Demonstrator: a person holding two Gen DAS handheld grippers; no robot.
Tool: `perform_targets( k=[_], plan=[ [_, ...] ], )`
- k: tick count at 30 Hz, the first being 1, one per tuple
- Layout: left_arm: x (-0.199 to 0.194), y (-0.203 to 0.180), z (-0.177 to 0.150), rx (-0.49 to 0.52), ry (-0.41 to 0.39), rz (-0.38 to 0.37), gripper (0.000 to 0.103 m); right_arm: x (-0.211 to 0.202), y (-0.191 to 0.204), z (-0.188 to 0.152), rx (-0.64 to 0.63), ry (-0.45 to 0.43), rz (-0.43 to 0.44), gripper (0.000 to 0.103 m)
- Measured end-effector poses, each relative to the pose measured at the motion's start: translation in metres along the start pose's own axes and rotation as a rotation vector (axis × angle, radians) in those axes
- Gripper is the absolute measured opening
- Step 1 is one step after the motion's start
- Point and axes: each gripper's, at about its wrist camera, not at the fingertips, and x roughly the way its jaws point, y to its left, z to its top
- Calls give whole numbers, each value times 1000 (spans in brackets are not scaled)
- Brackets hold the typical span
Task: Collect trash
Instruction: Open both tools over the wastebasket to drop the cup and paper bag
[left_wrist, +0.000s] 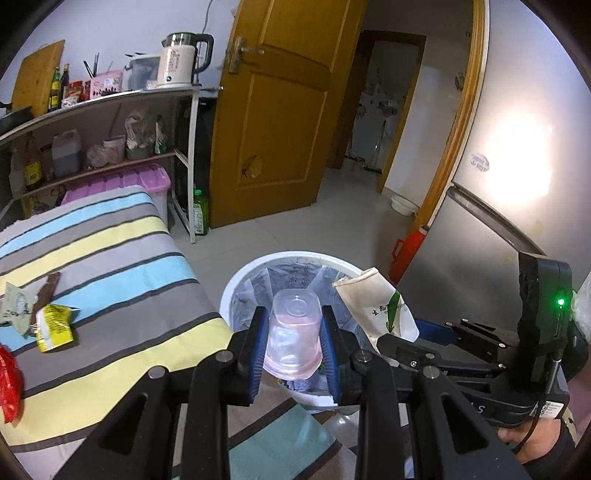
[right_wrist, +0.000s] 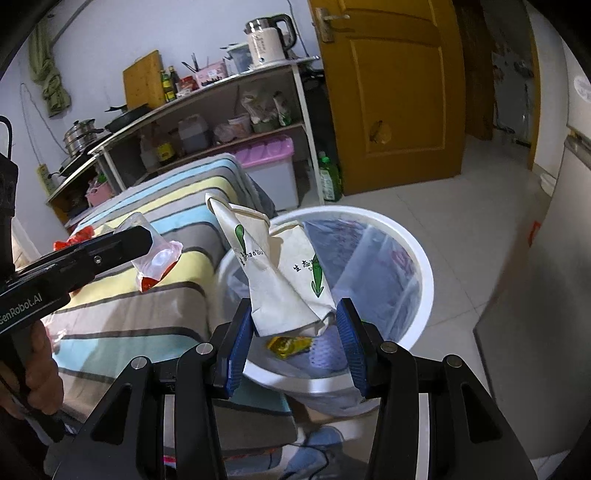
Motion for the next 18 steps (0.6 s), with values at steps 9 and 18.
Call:
perform_targets(
  k=[9,18],
  plan=[
    [31,2,-2,-11,63,-17,29,24,-13,-2,19,57,-18,47],
    [41,10,-2,-42,91,-22,35,27,-17,-5,24,62,-31,47]
  ],
)
